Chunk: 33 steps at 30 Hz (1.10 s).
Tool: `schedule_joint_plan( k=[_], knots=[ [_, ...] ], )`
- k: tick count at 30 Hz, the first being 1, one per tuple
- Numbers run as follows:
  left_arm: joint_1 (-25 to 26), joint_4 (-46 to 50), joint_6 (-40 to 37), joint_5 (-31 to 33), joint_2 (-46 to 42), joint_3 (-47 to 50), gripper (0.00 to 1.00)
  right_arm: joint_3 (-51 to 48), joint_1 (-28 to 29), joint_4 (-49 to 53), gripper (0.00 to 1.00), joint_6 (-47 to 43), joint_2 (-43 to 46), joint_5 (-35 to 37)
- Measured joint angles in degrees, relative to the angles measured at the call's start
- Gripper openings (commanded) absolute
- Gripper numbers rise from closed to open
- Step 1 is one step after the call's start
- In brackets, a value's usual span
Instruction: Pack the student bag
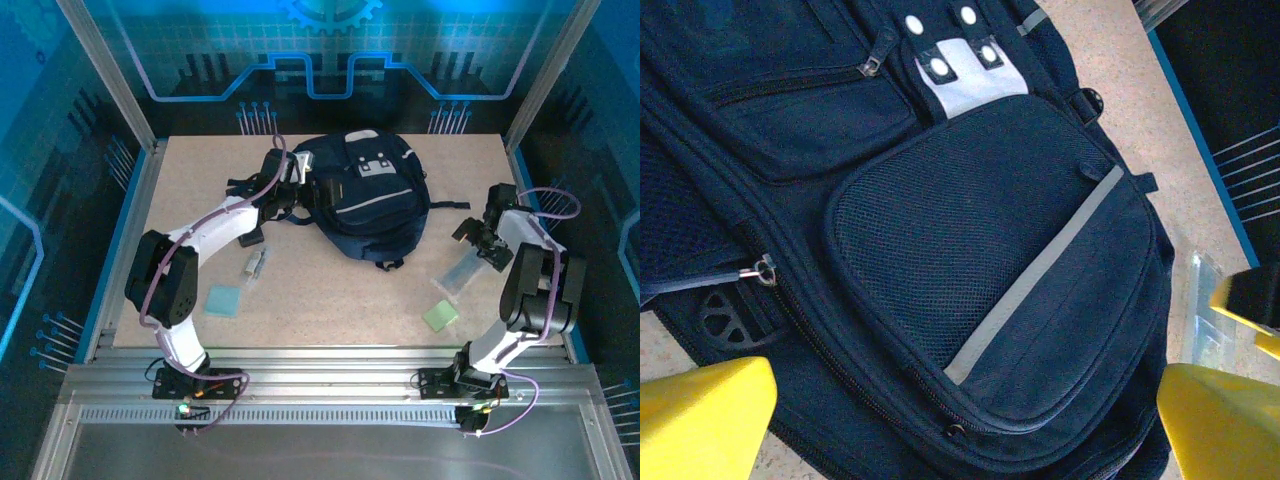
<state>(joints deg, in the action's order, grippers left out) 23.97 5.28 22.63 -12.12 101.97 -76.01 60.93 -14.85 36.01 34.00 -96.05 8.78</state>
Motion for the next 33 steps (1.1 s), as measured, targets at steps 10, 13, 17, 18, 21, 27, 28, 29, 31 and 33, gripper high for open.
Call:
schedule_joint_plan(
  k=[10,13,17,18,21,27,28,29,31,33],
  knots=[
    [0.5,0.0,0.2,-0.4,0.0,0.0,0.99,2.0,-0.1,-1.0,0.81,-0.7,-7.0,0.1],
    [0.7,0.2,0.1,-0.8,0.3,0.0,0.99,1.8,-0.2,-1.1,0.57,-0.9,-6.9,0.8],
    [0.8,1.3,-0.5,-0.8,0.4,-0.4,0.99,1.1,-0.2,-1.8,0.32,-1.5,-6.4,0.9],
    [0.8,1.4,-0.7,-0.8,0.4,-0.5,0.99,0.9,-0.1,-2.0,0.3,-1.6,-5.9,0.7],
    [0.8,2.0,-2.1,-0.8,0.4,-0.8,0.99,0.4,-0.1,-2.2,0.23,-2.0,-3.8,-0.1],
    [0.9,5.5,-5.6,-0.6,0.9,-3.7,0.99,0.2,-0.1,-0.5,0.0,-3.9,1.0,-0.3],
    [1.0,6.3,-6.7,-0.6,1.5,-5.0,0.98,0.2,-0.2,-0.5,0.0,-4.0,2.3,-0.7],
    [1.2,6.9,-7.8,-0.6,2.1,-6.3,0.98,0.2,-0.2,-0.5,0.0,-4.3,3.5,-1.5],
    [1.7,8.1,-9.9,-0.3,3.3,-8.6,0.98,0.2,-0.1,-0.5,0.0,-4.5,5.8,-3.2],
    [2.6,9.6,-12.6,0.0,4.3,-10.6,0.98,0.0,-0.1,-0.5,0.0,-4.7,8.1,-4.8]
  ],
)
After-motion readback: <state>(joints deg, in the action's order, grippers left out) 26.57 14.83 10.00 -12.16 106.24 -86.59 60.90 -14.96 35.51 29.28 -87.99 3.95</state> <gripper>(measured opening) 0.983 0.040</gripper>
